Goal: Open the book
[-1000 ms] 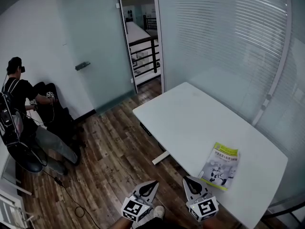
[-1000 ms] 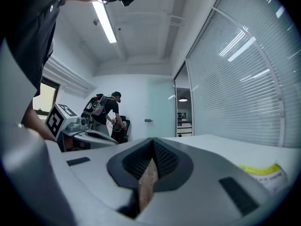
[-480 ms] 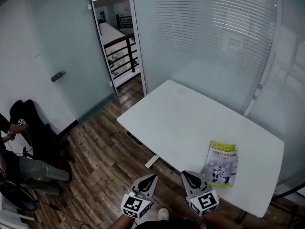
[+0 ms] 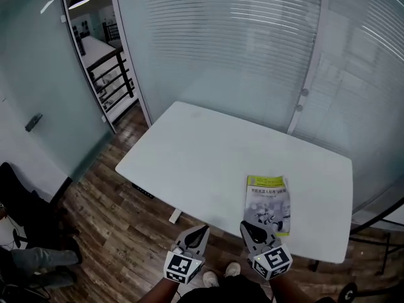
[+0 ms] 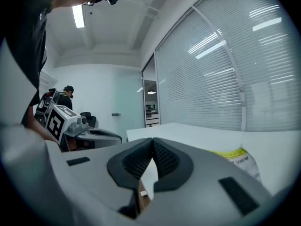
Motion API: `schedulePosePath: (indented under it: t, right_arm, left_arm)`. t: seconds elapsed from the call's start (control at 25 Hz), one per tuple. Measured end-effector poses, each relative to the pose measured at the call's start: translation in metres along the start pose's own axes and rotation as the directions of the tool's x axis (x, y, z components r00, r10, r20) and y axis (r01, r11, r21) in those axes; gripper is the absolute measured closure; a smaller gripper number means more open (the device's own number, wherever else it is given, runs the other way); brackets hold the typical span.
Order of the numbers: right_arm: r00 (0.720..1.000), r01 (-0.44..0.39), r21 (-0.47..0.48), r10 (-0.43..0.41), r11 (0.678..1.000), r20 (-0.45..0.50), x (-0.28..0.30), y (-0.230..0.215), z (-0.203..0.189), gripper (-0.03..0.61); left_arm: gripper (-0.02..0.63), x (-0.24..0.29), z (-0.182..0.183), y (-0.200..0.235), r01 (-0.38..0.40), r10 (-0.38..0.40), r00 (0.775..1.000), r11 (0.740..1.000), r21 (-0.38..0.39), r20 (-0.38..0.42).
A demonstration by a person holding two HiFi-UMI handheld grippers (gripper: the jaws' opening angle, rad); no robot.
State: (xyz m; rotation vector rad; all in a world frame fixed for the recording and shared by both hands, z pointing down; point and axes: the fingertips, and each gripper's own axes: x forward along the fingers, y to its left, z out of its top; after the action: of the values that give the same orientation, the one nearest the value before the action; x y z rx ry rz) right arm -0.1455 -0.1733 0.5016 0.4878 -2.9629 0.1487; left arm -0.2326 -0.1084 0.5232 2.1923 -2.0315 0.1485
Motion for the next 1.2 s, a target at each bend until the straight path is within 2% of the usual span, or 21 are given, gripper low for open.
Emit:
schedulePosePath:
  t: [0.32, 0.48, 0.72, 0.84, 1.04, 1.2]
  right_arm:
    - [0.989, 0.145, 0.039, -0.145, 0.989, -0.002, -0.032, -0.060, -0.006, 0.574]
    - [0.975, 0.223, 0.080, -0.222, 0.971, -0.026, -0.046, -0.107, -0.024, 0.573]
    - [0.957, 0.288, 0.090, -0.282, 0.953, -0.073, -0.065, -0.149, -0.040, 0.501]
    - [0.938, 0.337, 0.113, -0.324, 0.935, -0.120, -0.075, -0.169, -0.060, 0.452]
    - [0.888, 0.440, 0.172, -0.398, 0.881, -0.232, -0.090, -0.200, -0.088, 0.403]
    - [0.855, 0.470, 0.191, -0.391, 0.862, -0.340, -0.095, -0.207, -0.110, 0.391]
  left_arm:
    - [0.600, 0.053, 0.008, -0.031, 0.103, -0.102, 0.995, 0.995, 0.016, -0.021]
    - [0.600, 0.088, 0.004, -0.044, 0.136, -0.137, 0.990, 0.991, -0.008, -0.041]
    - [0.600, 0.120, 0.003, -0.063, 0.158, -0.158, 0.985, 0.987, -0.002, -0.064]
    - [0.600, 0.131, -0.006, -0.070, 0.158, -0.158, 0.985, 0.987, -0.005, -0.075]
    - [0.600, 0.143, -0.013, -0.080, 0.170, -0.171, 0.981, 0.985, -0.025, -0.091]
    - [0.600, 0.147, -0.015, -0.082, 0.196, -0.198, 0.976, 0.980, -0.037, -0.094]
